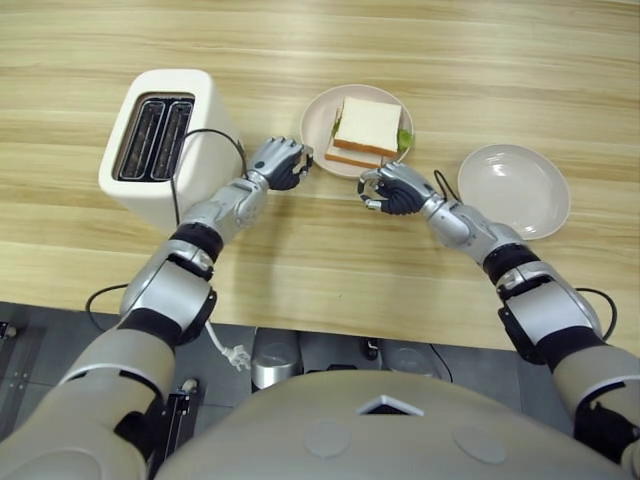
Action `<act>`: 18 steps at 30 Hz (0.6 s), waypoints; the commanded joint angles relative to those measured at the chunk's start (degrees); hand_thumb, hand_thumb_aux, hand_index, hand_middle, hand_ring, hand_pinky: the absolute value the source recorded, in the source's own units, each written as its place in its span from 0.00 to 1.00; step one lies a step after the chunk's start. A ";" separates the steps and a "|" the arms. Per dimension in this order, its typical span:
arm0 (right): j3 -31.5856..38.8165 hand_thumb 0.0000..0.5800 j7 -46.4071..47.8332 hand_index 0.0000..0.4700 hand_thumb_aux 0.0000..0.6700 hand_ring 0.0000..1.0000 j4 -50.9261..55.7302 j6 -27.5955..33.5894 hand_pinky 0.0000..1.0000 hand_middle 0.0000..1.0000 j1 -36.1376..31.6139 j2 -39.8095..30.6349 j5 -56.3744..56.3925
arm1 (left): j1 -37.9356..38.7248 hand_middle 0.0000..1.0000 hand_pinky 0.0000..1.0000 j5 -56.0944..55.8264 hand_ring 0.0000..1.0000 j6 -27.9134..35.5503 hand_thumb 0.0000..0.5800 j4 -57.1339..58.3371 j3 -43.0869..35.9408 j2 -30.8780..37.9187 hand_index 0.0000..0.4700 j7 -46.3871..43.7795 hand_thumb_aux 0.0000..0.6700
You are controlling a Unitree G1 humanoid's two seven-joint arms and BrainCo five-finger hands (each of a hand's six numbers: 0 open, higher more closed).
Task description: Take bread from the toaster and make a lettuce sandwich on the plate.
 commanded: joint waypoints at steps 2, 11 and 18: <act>-4.75 0.00 -7.01 0.00 0.00 0.00 -4.63 -9.43 0.00 0.00 3.03 -1.97 3.17 | 10.40 0.00 0.00 -13.94 0.00 -3.23 0.00 -23.64 10.09 2.81 0.00 -4.55 0.00; -13.18 0.00 -1.96 0.00 0.00 0.00 -8.95 -17.45 0.00 0.00 8.51 7.68 24.72 | 28.74 0.00 0.00 -44.32 0.00 0.97 0.00 -56.23 19.68 -6.23 0.00 -16.24 0.00; -16.44 0.00 9.20 0.00 0.00 0.00 -10.65 -14.62 0.00 0.00 9.66 13.35 39.66 | 34.13 0.00 0.00 -43.30 0.00 0.71 0.00 -54.66 21.11 -10.69 0.00 -19.38 0.00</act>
